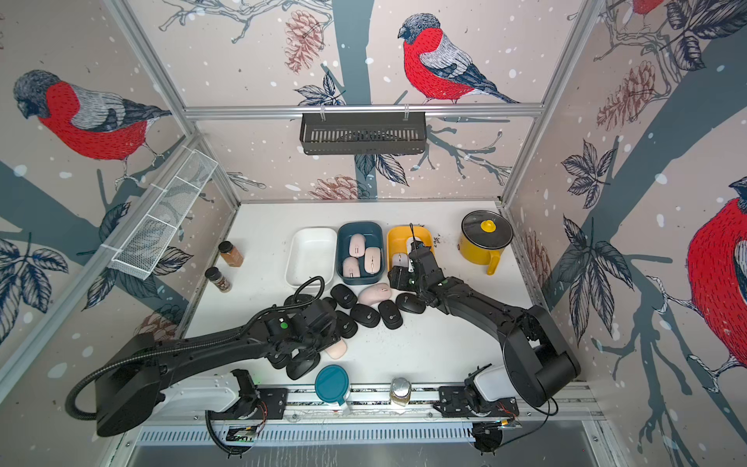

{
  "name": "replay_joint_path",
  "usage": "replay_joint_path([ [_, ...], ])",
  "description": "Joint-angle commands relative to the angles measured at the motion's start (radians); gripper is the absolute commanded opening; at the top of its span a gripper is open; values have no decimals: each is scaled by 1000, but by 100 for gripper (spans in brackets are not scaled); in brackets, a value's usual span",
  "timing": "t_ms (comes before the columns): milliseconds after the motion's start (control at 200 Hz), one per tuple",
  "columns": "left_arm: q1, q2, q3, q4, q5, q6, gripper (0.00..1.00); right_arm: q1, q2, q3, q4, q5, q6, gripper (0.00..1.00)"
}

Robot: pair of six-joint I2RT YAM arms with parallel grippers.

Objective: Place the mice by color into the storage box
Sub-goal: Pick up the mouse from the center of the board.

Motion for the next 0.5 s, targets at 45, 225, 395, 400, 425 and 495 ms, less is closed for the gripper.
replay_joint_path([
  [45, 0, 15, 92, -43, -69, 67, 70, 1, -10, -1, 21, -22, -5, 76],
  [225, 12, 13, 241, -176, -200, 162, 70, 77, -67, 13, -12, 30, -115, 76],
  [395, 72, -41, 329, -272, -317, 285, 71, 227, -100, 47, -52, 97, -237, 76],
  [400, 77, -43, 330, -275, -317, 287, 71, 231, -101, 47, -52, 98, -240, 76],
  [425, 97, -58, 337, -284, -319, 304, 71, 253, -102, 49, -53, 101, -252, 76],
  [495, 150, -115, 342, -298, -328, 351, 71, 304, -101, 53, -53, 108, -277, 77],
])
